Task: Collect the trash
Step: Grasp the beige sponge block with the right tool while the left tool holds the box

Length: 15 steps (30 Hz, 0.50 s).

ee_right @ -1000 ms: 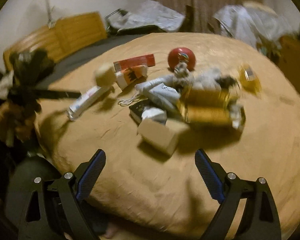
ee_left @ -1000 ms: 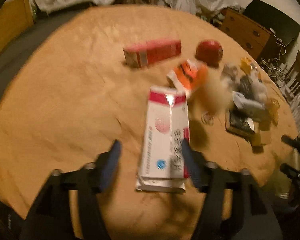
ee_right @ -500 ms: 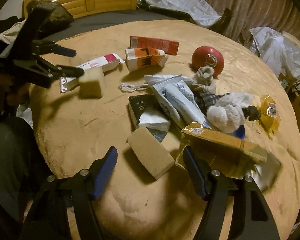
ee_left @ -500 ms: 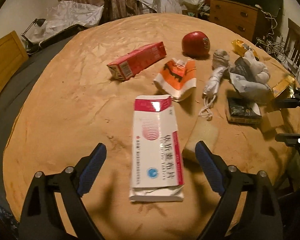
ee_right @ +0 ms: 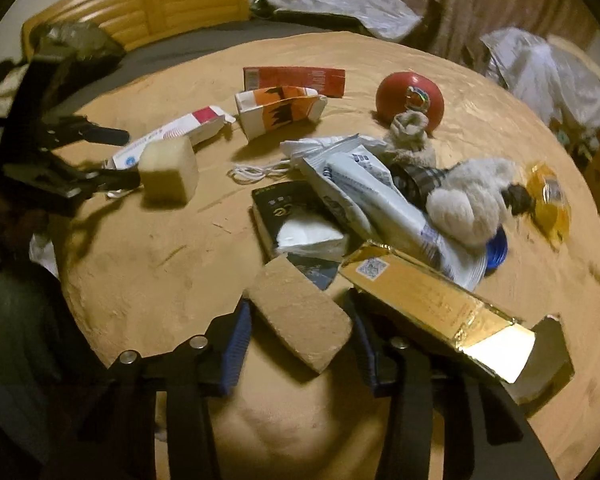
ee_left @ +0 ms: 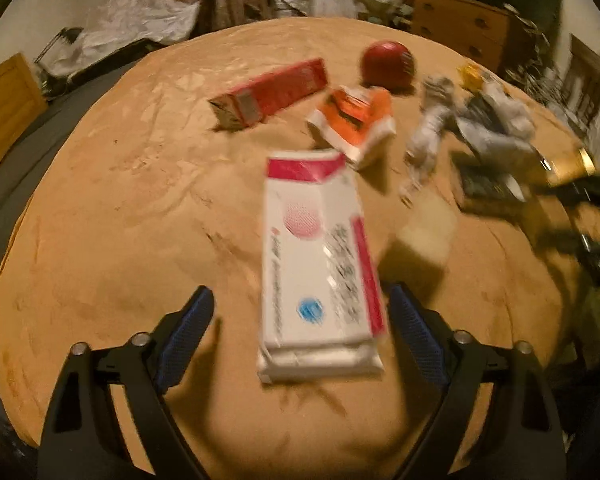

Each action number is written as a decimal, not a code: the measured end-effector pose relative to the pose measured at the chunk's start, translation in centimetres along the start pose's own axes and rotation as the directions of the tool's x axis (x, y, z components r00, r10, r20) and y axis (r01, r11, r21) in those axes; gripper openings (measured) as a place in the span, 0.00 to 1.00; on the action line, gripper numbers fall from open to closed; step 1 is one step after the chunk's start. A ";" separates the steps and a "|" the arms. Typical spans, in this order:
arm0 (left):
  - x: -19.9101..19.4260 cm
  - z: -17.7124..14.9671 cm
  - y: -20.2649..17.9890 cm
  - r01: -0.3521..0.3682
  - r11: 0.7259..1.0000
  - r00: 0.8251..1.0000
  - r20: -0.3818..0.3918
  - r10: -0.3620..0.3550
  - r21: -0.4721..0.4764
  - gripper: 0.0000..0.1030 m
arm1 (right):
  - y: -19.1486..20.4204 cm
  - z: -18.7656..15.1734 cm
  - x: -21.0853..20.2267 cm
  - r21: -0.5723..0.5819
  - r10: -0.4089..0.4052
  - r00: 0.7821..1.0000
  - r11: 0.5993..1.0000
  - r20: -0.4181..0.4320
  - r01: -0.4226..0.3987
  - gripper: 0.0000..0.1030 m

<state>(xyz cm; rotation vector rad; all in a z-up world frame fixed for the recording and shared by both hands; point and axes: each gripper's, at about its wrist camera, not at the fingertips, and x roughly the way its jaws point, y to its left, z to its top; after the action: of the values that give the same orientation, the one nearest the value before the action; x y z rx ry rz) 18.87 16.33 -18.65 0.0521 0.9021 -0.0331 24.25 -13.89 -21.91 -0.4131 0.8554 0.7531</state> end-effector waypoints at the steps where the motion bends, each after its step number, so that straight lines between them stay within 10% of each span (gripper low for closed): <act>1: 0.3 0.3 0.3 -0.005 1.000 1.000 -0.006 0.005 -0.008 0.60 | 0.2 -0.1 0.0 0.016 -0.007 1.000 1.000 -0.005 0.007 0.45; 15: 2.7 2.3 1.5 -0.116 0.993 0.993 -0.009 0.116 0.011 0.74 | 0.9 -0.1 0.5 0.100 -0.028 1.000 0.995 0.003 0.027 0.44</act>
<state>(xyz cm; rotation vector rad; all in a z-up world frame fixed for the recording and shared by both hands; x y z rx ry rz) 22.43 17.66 -19.31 0.1147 0.9070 0.0709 23.69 -13.14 -22.41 -0.3333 0.8781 0.6825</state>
